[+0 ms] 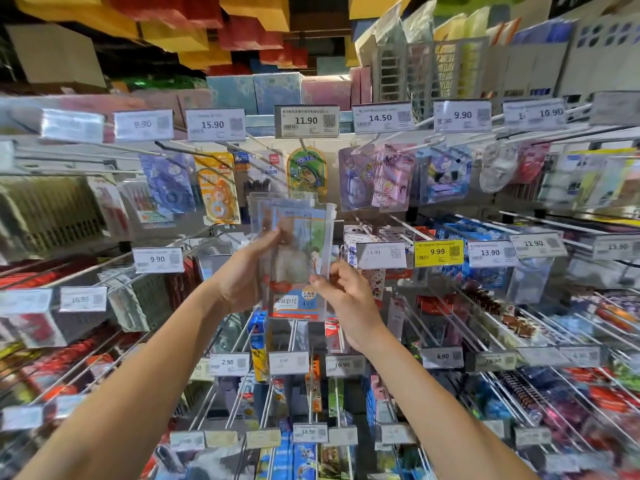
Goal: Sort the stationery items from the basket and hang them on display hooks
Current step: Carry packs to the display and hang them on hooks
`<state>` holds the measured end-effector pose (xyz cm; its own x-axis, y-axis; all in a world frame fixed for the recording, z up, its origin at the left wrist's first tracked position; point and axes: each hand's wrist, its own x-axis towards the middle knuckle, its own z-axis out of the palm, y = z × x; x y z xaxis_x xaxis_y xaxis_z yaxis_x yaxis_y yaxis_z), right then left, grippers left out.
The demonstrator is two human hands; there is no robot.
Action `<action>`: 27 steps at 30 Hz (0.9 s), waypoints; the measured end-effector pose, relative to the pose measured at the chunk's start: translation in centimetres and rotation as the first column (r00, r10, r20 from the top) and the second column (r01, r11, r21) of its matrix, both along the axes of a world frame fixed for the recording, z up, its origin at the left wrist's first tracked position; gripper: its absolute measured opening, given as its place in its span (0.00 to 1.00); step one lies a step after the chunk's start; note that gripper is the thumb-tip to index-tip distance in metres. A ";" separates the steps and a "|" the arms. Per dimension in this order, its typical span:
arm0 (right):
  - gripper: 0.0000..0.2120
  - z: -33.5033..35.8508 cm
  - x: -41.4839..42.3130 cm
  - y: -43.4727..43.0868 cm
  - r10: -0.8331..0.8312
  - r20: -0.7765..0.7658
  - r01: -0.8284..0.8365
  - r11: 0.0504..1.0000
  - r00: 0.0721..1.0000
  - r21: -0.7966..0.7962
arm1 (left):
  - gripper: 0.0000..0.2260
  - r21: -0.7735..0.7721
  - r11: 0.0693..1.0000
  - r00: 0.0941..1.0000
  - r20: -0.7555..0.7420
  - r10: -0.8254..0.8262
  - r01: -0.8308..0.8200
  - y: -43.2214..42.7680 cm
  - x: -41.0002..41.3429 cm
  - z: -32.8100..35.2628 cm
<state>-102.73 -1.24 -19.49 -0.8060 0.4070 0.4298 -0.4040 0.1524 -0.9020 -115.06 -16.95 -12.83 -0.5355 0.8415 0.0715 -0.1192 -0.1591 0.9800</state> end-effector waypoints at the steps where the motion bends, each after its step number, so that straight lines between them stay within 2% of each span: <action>1: 0.16 -0.3 0.0 0.2 0.037 -0.005 -0.037 0.999 0.999 -0.026 | 0.25 -0.019 1.000 1.000 -0.001 0.007 -0.007 -0.1 0.1 -0.1; 3: 0.14 -0.7 0.2 0.5 0.103 -0.015 -0.104 0.989 0.995 -0.105 | 0.29 -0.043 0.999 1.000 0.009 0.003 -0.002 -0.3 0.1 -0.4; 6: 0.13 -0.5 0.6 0.5 0.207 -0.038 -0.211 0.956 0.978 -0.205 | 0.24 -0.035 0.999 0.999 0.007 -0.035 0.035 -0.4 0.1 -0.7; 8: 0.15 -0.1 1.0 0.6 0.283 -0.061 -0.287 0.901 0.957 -0.325 | 0.27 -0.012 1.000 0.999 0.032 -0.024 0.025 -0.2 -0.1 -0.7; 10: 0.12 -0.1 1.4 1.0 0.341 -0.108 -0.353 0.826 0.934 -0.441 | 0.31 -0.015 0.999 0.996 0.074 0.052 -0.051 0.0 -0.2 -0.4; 12: 0.03 -0.6 2.2 1.8 0.413 -0.124 -0.417 0.764 0.902 -0.492 | 0.21 -0.011 0.996 0.991 0.102 0.088 -0.087 0.2 0.1 0.1; 13: 0.08 -1.4 2.5 2.3 0.464 -0.106 -0.450 0.741 0.880 -0.499 | 0.17 0.003 0.995 0.988 0.122 0.100 -0.101 0.4 0.1 0.2; 15: 0.15 -3.4 3.4 3.1 0.548 -0.016 -0.480 0.718 0.836 -0.505 | 0.17 0.017 0.983 0.975 0.133 0.177 -0.181 0.6 -0.2 0.1; 18: 0.09 -6.3 4.2 3.9 0.528 0.082 -0.378 0.699 0.846 -0.607 | 0.19 0.166 0.981 0.974 0.219 0.058 -0.095 0.4 -0.2 0.1; 19: 0.10 -7.1 4.1 4.1 0.492 0.102 -0.330 0.709 0.864 -0.623 | 0.18 0.179 0.982 0.973 0.231 0.022 -0.065 0.3 -0.2 0.1; 22: 0.12 -7.7 3.2 4.3 0.285 0.231 -0.118 0.829 0.930 -0.547 | 0.19 0.161 0.985 0.967 0.254 0.016 -0.059 0.3 0.1 0.4; 25: 0.14 -7.0 2.1 4.1 0.212 0.175 -0.089 0.841 0.961 -0.533 | 0.24 0.145 0.982 0.952 0.298 0.073 -0.121 0.6 0.3 0.7; 27: 0.13 -6.5 1.6 3.9 0.185 0.136 -0.081 0.831 0.973 -0.551 | 0.23 0.149 0.976 0.953 0.282 0.112 -0.159 0.6 0.5 0.7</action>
